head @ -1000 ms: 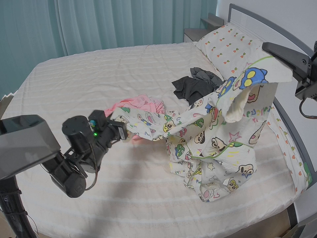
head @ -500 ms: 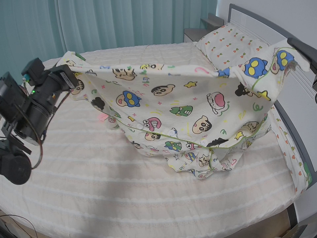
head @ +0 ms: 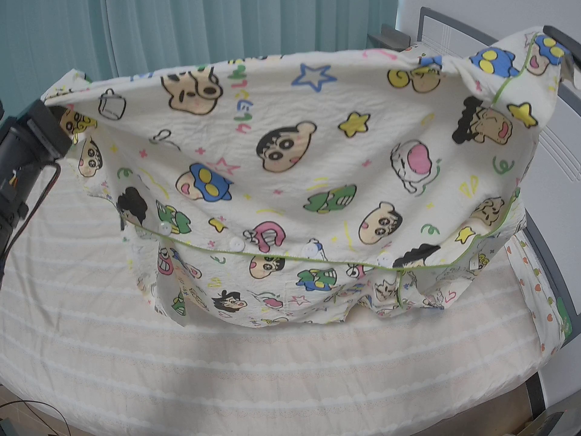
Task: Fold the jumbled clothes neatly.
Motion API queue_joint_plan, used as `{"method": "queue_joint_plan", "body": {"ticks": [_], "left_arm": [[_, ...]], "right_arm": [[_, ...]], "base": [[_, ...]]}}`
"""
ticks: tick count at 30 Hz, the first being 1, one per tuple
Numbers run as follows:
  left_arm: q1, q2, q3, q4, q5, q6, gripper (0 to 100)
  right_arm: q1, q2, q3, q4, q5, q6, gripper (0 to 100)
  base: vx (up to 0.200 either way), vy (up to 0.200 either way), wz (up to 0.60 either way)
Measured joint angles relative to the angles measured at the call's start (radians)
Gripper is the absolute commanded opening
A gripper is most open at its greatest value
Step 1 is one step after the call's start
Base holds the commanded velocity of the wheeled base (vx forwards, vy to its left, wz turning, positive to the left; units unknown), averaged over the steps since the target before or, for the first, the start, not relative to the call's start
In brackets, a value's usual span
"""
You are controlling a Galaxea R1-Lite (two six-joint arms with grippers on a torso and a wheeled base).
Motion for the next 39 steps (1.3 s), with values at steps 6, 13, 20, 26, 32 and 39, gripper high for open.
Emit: {"method": "queue_joint_plan", "body": {"ticks": [6,13,20,26,32,39], "left_arm": [[-0.006,-0.057,0.109,0.008,0.000,-0.002,0],[-0.007,-0.081,0.162,0.008,0.003,-0.004,0],[-0.007,-0.097,0.174,0.010,0.003,-0.002,0],[-0.007,-0.108,0.178,0.010,0.005,-0.001,0],[0.003,-0.110,0.172,0.011,0.001,-0.002,0],[0.030,-0.108,0.165,0.011,-0.006,-0.002,0]], "right_arm": [[0.001,-0.002,0.063,-0.004,0.000,0.039,0],[0.002,-0.017,0.065,-0.008,0.037,0.116,0],[0.001,-0.044,0.067,-0.005,0.066,0.131,0],[0.001,-0.053,0.079,0.003,0.067,0.131,0],[0.001,-0.054,0.081,0.003,0.069,0.132,0],[0.001,-0.048,0.069,0.005,0.094,0.131,0]], "base": [[-0.067,0.000,0.00],[-0.200,0.000,0.00],[-0.057,0.000,0.00],[0.000,0.000,0.00],[0.000,0.133,0.00],[0.000,0.200,0.00]]}}
